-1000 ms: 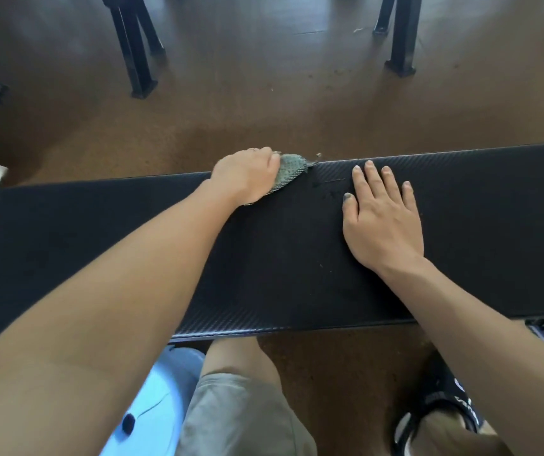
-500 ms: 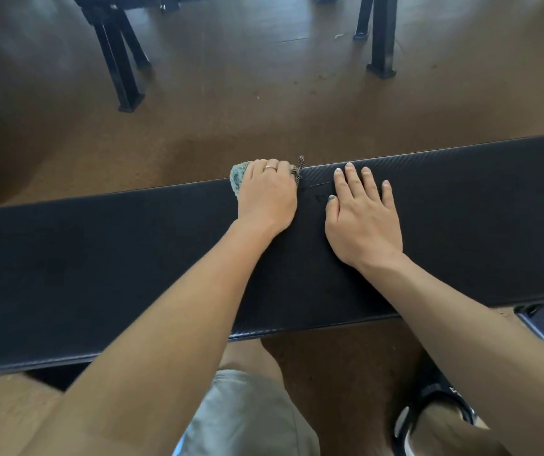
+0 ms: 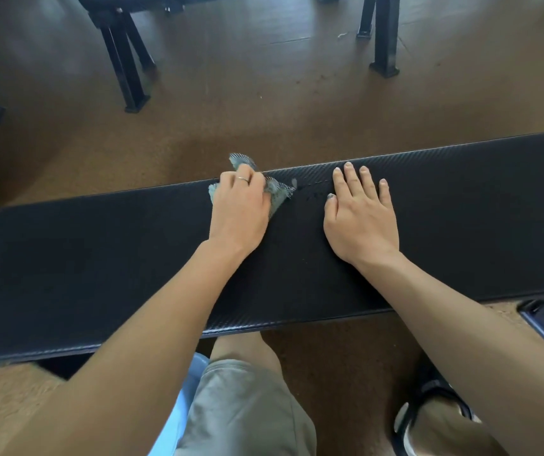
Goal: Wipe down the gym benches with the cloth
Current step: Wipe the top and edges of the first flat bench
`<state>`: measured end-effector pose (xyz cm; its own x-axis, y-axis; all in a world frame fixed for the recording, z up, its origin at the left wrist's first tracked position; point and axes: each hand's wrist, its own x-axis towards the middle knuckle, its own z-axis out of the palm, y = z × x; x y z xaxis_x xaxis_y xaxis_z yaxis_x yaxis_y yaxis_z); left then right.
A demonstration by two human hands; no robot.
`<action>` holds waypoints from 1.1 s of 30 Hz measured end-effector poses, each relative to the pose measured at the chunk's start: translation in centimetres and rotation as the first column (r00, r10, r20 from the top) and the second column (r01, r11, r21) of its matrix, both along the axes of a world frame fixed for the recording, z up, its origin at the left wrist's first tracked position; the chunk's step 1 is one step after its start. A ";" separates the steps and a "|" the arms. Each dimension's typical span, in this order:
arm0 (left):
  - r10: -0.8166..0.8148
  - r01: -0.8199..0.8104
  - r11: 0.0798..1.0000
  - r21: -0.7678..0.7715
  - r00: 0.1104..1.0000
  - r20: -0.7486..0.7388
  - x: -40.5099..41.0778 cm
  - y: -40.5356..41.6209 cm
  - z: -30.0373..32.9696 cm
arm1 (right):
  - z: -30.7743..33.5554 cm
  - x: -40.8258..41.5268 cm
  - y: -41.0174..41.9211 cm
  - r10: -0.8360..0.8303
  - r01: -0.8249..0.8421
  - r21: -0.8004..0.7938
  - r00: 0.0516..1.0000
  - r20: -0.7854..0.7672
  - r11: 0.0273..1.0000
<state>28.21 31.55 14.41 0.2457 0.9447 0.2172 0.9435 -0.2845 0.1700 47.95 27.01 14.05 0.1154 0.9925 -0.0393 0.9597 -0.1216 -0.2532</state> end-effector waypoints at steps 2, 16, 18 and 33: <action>-0.097 0.097 0.995 0.002 0.995 0.010 0.2 -2.7 0.3 | -0.1 0.0 -0.1 0.005 -0.005 0.005 1.000 0.003 1.000; -0.166 0.176 0.956 -0.236 0.984 0.062 2.9 3.5 0.3 | -0.5 -0.3 0.8 -0.029 0.028 0.073 0.999 0.016 0.997; -0.134 0.133 0.954 -0.269 0.991 0.015 3.6 4.1 0.3 | -0.5 -0.3 0.8 -0.034 0.033 0.082 0.999 0.017 0.996; -0.363 0.326 0.897 -0.297 0.929 -0.076 5.2 3.0 0.8 | -0.7 0.0 0.6 -0.016 0.016 0.118 1.000 0.003 0.993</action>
